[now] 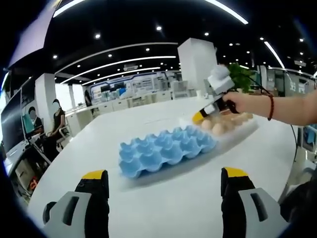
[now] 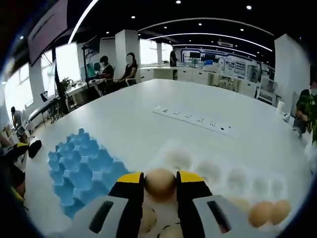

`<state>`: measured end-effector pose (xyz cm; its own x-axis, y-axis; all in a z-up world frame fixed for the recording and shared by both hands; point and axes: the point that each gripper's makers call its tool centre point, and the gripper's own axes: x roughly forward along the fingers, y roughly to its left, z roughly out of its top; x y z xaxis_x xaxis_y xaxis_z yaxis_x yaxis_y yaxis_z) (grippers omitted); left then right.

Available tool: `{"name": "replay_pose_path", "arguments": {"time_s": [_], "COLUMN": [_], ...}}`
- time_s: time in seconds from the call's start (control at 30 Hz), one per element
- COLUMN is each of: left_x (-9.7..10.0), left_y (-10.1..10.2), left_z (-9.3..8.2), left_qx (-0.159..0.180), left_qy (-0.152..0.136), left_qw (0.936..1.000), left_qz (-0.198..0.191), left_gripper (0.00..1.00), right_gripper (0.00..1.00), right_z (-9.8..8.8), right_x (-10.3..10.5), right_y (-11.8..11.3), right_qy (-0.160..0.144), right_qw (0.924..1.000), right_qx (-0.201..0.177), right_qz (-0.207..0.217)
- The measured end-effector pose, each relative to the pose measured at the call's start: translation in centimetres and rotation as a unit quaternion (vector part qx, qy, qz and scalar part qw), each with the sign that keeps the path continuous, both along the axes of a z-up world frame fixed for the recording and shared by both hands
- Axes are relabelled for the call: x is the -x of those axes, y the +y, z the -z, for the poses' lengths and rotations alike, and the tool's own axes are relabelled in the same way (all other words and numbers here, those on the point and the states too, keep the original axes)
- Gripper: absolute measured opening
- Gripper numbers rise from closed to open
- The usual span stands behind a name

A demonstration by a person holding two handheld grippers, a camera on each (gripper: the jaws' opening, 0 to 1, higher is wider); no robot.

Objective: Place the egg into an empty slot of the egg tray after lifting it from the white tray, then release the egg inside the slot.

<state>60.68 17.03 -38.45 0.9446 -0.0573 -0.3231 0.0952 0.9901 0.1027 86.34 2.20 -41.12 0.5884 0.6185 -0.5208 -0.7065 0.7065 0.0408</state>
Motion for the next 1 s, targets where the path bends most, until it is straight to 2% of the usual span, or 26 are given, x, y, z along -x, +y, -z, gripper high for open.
{"name": "replay_pose_path", "arguments": {"time_s": [0.23,0.43,0.5,0.6,1.0], "left_x": [0.0,0.0,0.0,0.0,-0.2], "left_y": [0.1,0.1,0.1,0.1,-0.1], "left_z": [0.1,0.3,0.3,0.3,0.5], "left_qx": [0.004,0.004,0.006,0.004,0.003], "left_qy": [0.004,0.005,0.004,0.006,0.008], "left_qw": [1.0,1.0,1.0,1.0,1.0], "left_qz": [-0.003,-0.005,-0.005,-0.005,0.0], "left_gripper": [0.96,0.96,0.96,0.96,0.96], "right_gripper": [0.26,0.26,0.26,0.26,0.26], "right_z": [-0.2,-0.7,-0.9,-0.9,-1.8], "right_x": [0.5,0.7,0.7,0.7,0.4], "right_y": [-0.2,-0.1,-0.1,0.1,1.4], "right_qy": [-0.019,-0.028,-0.041,-0.05,-0.073], "right_qw": [0.9998,0.9996,0.9992,0.9986,0.9972], "right_qx": [0.01,0.001,0.003,0.011,-0.001], "right_qz": [-0.002,-0.003,-0.005,-0.013,-0.014]}}
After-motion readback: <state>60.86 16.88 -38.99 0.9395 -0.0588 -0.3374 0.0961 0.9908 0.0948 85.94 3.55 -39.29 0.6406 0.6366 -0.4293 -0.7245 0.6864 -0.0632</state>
